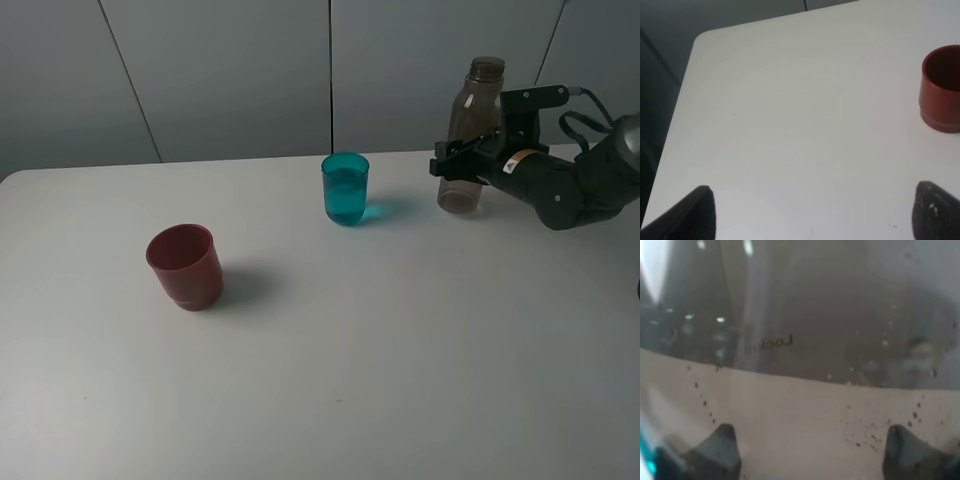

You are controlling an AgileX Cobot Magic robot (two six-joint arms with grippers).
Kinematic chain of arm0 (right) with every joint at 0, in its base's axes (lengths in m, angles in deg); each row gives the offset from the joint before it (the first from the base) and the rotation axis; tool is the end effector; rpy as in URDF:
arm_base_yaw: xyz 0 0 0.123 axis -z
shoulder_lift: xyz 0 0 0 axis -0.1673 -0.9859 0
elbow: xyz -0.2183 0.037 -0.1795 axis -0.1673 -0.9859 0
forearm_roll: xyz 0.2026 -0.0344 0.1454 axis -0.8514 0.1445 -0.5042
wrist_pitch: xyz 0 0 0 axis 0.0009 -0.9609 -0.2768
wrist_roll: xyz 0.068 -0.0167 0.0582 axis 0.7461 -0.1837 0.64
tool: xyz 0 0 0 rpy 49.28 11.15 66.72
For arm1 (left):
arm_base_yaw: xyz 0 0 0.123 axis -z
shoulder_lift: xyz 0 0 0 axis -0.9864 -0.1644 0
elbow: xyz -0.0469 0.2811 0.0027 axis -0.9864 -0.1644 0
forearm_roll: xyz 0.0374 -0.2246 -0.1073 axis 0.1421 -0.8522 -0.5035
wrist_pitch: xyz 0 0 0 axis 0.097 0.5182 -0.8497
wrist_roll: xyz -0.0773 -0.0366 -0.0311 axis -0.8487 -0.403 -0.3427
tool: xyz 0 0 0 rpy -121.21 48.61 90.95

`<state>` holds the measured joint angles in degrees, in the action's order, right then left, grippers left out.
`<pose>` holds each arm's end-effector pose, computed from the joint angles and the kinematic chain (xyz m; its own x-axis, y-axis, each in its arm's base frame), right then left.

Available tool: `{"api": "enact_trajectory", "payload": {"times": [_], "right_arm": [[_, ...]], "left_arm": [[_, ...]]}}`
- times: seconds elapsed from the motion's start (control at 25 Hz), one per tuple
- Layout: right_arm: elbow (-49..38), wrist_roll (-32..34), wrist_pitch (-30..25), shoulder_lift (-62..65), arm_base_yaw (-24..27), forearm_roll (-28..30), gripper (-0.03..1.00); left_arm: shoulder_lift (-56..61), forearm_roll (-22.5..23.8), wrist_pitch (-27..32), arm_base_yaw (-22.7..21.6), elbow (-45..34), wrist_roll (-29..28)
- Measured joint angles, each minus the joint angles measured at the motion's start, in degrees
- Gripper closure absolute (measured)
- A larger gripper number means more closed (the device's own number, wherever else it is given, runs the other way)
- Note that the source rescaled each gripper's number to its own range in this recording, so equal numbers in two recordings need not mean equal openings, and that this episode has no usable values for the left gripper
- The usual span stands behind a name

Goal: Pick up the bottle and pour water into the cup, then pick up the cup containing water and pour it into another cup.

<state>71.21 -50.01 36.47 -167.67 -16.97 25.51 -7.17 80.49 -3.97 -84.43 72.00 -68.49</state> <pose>0.3805 0.0568 0.0943 -0.3346 -0.0500 -0.9410 -0.2101 0.9774 0.0227 -0.0083 0.0006 0.2787 -0.4774 0.1444 -0.8668 0.0041 0.9868 0.1622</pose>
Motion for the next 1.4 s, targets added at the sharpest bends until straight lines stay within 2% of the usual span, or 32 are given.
{"api": "enact_trajectory", "payload": {"times": [0.96,1.0,1.12,1.2,1.28,1.4], "right_arm": [[0.33,-0.88,-1.88,-0.88,0.12,0.0,0.94],[0.33,-0.88,-1.88,-0.88,0.12,0.0,0.89],[0.33,0.0,-1.88,-0.88,0.12,0.54,0.4],[0.33,0.73,-2.55,-0.88,0.12,1.13,0.18],[0.05,1.01,-3.23,-0.88,0.12,1.48,0.08],[-1.52,1.13,-3.4,0.21,0.12,1.59,0.05]], "left_arm": [[0.0,0.0,0.0,0.0,0.0,0.0],[0.0,0.0,0.0,0.0,0.0,0.0],[0.0,0.0,0.0,0.0,0.0,0.0],[0.0,0.0,0.0,0.0,0.0,0.0],[0.0,0.0,0.0,0.0,0.0,0.0],[0.0,0.0,0.0,0.0,0.0,0.0]]}}
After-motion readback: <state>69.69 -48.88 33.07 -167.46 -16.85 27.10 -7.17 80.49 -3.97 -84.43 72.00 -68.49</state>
